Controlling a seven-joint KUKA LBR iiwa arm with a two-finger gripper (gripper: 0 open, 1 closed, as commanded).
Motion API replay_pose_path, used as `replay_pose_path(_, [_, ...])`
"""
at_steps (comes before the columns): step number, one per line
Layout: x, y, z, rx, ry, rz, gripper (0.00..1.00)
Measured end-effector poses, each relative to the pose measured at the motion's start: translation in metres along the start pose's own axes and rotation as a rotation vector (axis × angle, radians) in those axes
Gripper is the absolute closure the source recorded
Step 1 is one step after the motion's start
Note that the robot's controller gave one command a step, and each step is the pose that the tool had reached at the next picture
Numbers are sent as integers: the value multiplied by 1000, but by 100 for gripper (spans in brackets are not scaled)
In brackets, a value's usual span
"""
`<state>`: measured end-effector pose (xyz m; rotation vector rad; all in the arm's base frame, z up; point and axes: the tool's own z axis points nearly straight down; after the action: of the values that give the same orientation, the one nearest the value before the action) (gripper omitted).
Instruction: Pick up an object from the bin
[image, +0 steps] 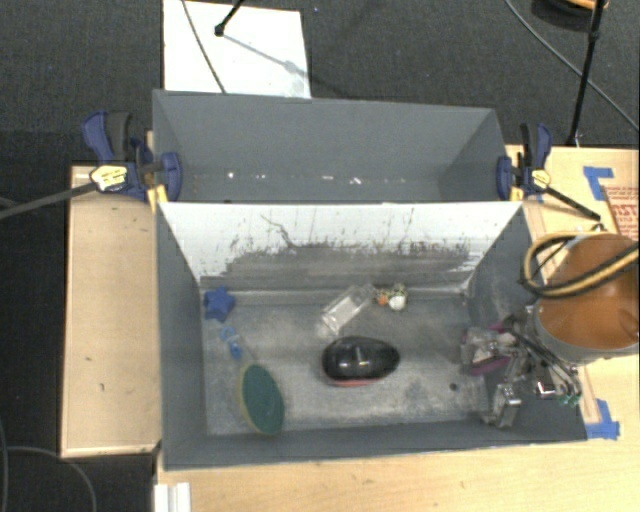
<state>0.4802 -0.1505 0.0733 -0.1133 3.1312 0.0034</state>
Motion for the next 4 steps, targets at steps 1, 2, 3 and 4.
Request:
replay_pose_path(1, [0, 4, 0, -3, 1, -11, 100])
replay_pose_path(2, [-6, 23, -116, 4, -2, -59, 100])
replay_pose_path(3, [-5, 23, -111, 2, 6, -58, 0])
replay_pose_path(4, [-45, 111, -15, -4, 11, -115, 0])
